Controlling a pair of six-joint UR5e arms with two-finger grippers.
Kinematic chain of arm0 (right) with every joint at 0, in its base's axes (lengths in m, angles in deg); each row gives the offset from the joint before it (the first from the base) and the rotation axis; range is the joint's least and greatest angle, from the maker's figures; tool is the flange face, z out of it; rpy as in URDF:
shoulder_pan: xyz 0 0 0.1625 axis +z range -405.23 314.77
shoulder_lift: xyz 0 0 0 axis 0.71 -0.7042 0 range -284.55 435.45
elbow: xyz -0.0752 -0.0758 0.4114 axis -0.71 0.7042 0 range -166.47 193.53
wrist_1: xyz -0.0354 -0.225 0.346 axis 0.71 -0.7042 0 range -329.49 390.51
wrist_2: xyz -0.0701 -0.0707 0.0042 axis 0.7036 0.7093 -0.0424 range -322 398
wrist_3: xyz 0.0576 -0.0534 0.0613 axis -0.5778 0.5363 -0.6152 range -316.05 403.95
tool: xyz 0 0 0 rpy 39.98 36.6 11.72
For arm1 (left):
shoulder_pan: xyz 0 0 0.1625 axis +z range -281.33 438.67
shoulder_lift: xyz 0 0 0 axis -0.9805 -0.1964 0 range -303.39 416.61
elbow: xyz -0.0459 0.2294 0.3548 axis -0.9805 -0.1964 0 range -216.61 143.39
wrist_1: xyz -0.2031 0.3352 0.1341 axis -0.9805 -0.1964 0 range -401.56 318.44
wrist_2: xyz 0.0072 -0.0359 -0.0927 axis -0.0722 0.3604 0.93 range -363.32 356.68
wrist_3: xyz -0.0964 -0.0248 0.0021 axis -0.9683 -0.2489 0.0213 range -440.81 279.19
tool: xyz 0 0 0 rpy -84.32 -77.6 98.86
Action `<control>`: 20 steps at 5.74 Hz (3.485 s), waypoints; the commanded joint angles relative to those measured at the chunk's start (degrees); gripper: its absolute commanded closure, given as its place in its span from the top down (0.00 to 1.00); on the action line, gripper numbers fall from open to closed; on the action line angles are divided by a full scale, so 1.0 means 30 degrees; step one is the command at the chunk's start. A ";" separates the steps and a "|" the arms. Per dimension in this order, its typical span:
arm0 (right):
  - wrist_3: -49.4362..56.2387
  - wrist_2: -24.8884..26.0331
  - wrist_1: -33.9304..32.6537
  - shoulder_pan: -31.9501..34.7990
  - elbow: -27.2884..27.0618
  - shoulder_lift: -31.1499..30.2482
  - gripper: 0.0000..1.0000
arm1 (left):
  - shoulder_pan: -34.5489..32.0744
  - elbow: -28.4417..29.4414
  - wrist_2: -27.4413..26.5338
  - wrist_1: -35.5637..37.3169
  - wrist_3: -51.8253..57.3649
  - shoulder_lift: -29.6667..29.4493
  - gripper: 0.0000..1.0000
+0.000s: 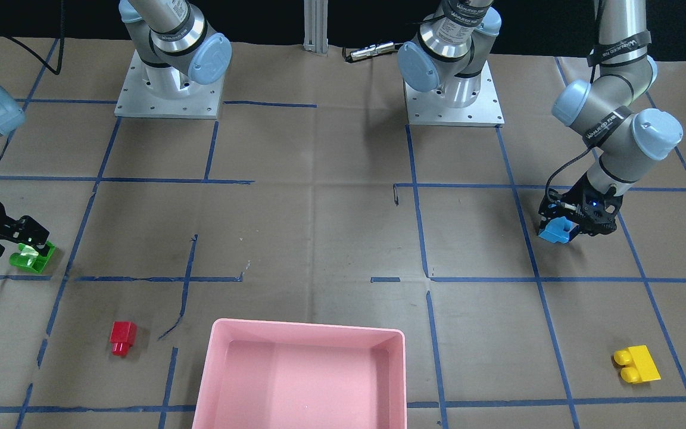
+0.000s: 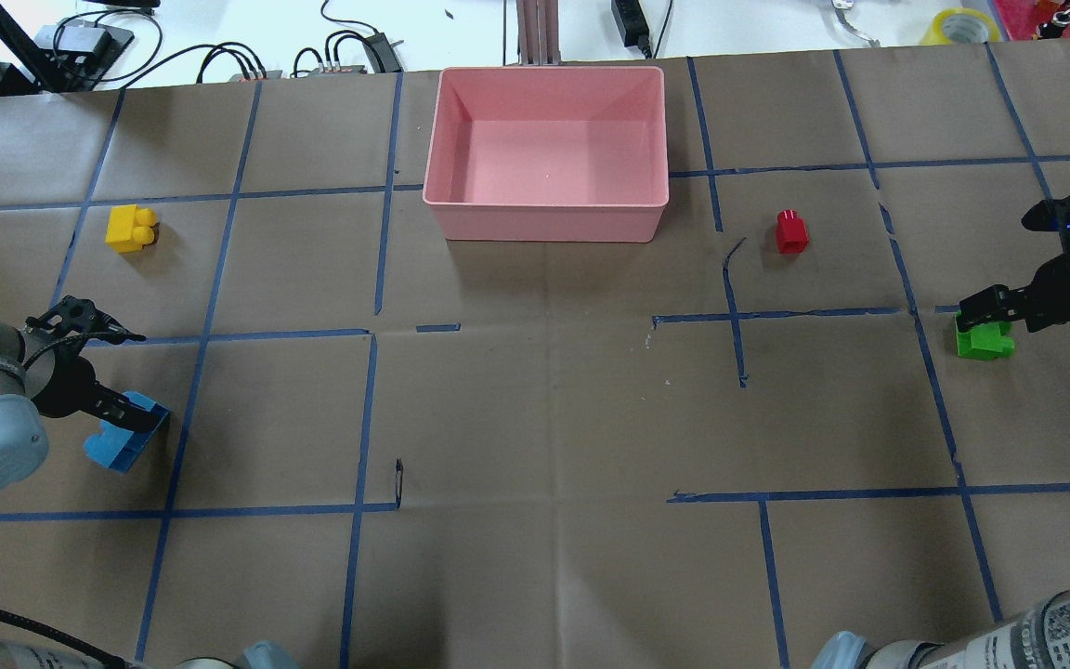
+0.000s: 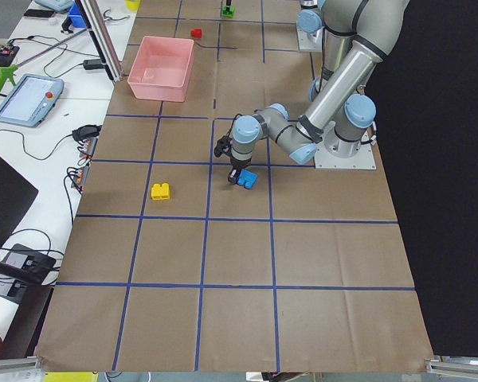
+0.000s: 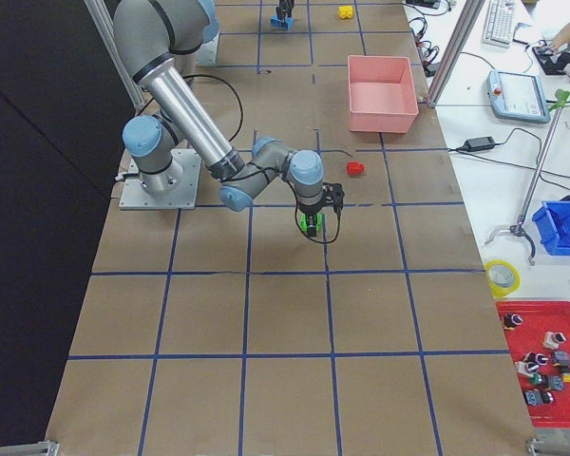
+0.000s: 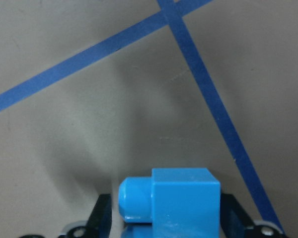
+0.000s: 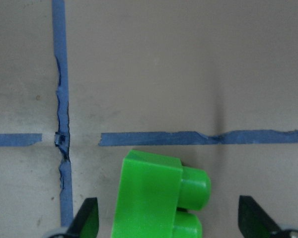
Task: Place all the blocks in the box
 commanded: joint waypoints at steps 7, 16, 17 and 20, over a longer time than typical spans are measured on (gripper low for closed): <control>0.0000 0.0354 -0.0342 0.0147 -0.0080 0.0518 0.45 | -0.3831 1.1806 0.0029 -0.9311 -0.5942 -0.1306 0.24; -0.0557 0.0266 0.7090 0.3738 0.7082 -0.1387 0.09 | -1.6147 2.3162 0.0970 -0.8505 -3.0349 -1.0508 0.25; -0.0586 0.0034 0.9071 0.4650 0.7967 -0.1358 0.09 | -1.6177 2.3163 0.0620 -0.6960 -3.0292 -1.1214 0.29; -0.4058 -0.3108 1.0548 0.7786 1.0022 -0.0978 0.10 | -1.6499 2.3192 -0.0086 -0.7353 -3.0115 -1.1018 0.98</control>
